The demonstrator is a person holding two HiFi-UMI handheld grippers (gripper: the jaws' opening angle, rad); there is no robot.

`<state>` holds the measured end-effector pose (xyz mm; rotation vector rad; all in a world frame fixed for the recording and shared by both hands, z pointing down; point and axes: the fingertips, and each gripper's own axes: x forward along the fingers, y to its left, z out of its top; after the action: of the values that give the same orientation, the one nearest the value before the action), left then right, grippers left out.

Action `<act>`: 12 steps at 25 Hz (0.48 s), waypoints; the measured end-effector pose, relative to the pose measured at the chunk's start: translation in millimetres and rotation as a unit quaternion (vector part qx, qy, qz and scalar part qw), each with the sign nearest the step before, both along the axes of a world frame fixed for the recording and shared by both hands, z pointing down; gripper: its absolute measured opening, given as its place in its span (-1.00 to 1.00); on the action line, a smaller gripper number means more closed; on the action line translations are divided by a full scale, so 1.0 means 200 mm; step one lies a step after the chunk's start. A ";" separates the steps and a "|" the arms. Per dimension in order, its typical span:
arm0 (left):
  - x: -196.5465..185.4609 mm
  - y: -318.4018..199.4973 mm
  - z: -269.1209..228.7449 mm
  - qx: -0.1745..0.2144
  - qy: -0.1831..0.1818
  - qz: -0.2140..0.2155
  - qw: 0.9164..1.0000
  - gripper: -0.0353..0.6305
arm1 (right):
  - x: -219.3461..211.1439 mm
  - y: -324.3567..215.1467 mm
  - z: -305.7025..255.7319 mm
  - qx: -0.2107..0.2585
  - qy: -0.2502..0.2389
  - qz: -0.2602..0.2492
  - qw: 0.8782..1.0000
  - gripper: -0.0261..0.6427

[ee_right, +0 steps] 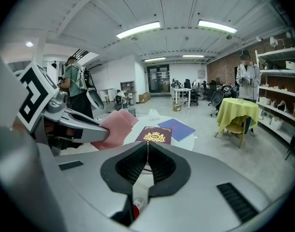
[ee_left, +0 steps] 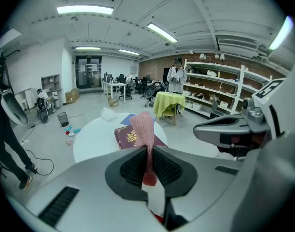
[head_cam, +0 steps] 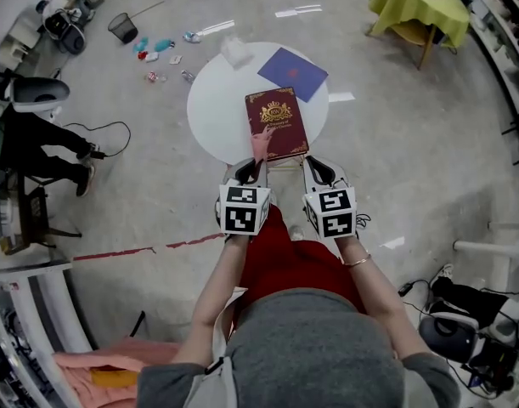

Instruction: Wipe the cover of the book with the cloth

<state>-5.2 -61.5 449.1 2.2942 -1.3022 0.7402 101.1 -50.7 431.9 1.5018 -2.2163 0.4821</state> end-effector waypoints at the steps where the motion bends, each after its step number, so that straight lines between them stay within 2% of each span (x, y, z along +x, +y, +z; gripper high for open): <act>1: 0.00 0.00 -0.02 0.007 0.002 -0.001 1.000 -0.80 | 0.01 0.00 -0.02 0.004 -0.001 0.001 1.000 -0.83; 12: -0.02 0.05 -0.26 0.063 0.021 -0.009 0.998 -0.80 | 0.02 0.07 -0.28 0.062 -0.029 0.004 0.998 -0.83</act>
<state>-8.6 -51.6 397.7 2.3798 -1.3846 0.6162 105.4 -37.5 375.7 1.5785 -2.3242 0.4022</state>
